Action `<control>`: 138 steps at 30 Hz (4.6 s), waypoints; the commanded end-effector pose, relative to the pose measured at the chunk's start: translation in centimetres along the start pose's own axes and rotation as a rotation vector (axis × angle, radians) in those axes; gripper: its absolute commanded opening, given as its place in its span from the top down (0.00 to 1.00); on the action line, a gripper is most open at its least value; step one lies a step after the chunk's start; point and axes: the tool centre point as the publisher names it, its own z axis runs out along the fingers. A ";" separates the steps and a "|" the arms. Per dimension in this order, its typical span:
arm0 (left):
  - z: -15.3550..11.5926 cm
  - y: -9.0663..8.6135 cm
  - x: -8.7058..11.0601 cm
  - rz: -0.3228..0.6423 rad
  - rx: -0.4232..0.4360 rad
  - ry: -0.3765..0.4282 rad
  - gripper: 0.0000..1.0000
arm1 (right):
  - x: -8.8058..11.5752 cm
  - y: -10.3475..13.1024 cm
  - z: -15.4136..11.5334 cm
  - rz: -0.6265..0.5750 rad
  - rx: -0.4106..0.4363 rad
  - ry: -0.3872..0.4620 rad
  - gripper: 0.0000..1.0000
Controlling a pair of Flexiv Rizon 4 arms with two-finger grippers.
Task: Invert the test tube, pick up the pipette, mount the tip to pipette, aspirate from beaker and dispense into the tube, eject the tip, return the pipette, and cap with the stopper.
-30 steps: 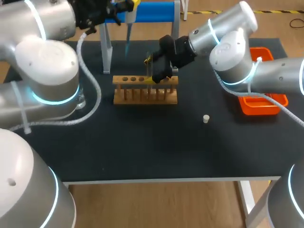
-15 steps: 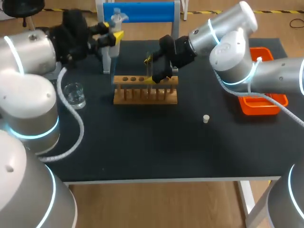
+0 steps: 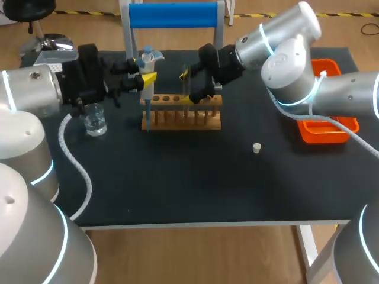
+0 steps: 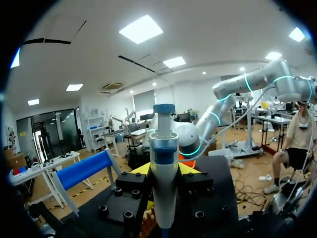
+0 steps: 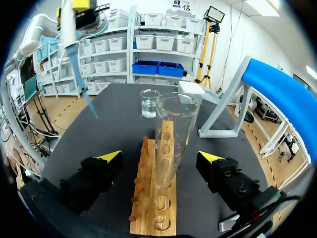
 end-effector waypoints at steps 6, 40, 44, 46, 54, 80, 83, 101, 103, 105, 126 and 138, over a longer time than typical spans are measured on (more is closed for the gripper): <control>2.8 1.0 1.6 -0.001 0.027 0.084 1.00 | 0.0 0.0 -0.1 0.000 0.002 0.000 0.00; 6.3 0.9 2.9 -0.018 -0.015 0.166 1.00 | 0.0 0.0 -0.1 0.000 0.002 0.000 0.00; 6.3 0.9 2.9 -0.018 -0.015 0.166 1.00 | 0.0 0.0 -0.1 0.000 0.002 0.000 0.00; 6.3 0.9 2.9 -0.018 -0.015 0.166 1.00 | 0.3 0.1 -0.4 -0.002 0.000 -0.002 0.00; 6.3 0.9 2.9 -0.018 -0.015 0.166 1.00 | 3.2 -0.6 -4.2 0.002 -0.012 -0.042 0.00; 6.3 0.9 2.9 -0.018 -0.015 0.166 1.00 | 12.8 2.5 -12.6 -0.074 -0.323 -0.095 0.00; 6.3 0.9 2.9 -0.018 -0.015 0.166 1.00 | 13.1 2.9 -12.3 -0.076 -0.354 -0.079 0.00; 6.3 0.9 2.9 -0.018 -0.015 0.166 1.00 | 14.1 6.3 -10.4 0.001 -0.604 0.045 0.00; 6.3 0.9 2.9 -0.018 -0.015 0.166 1.00 | 14.2 6.7 -10.3 0.004 -0.614 0.045 0.00; 6.3 0.9 2.9 -0.018 -0.015 0.166 1.00 | 14.3 7.1 -10.2 0.017 -0.638 0.052 0.00; 6.3 0.9 2.9 -0.018 -0.015 0.166 1.00 | 16.2 11.2 -8.7 0.023 -0.646 0.121 0.27; 6.3 0.9 2.9 -0.018 -0.015 0.166 1.00 | 15.9 11.8 -8.1 0.025 -0.642 0.116 0.31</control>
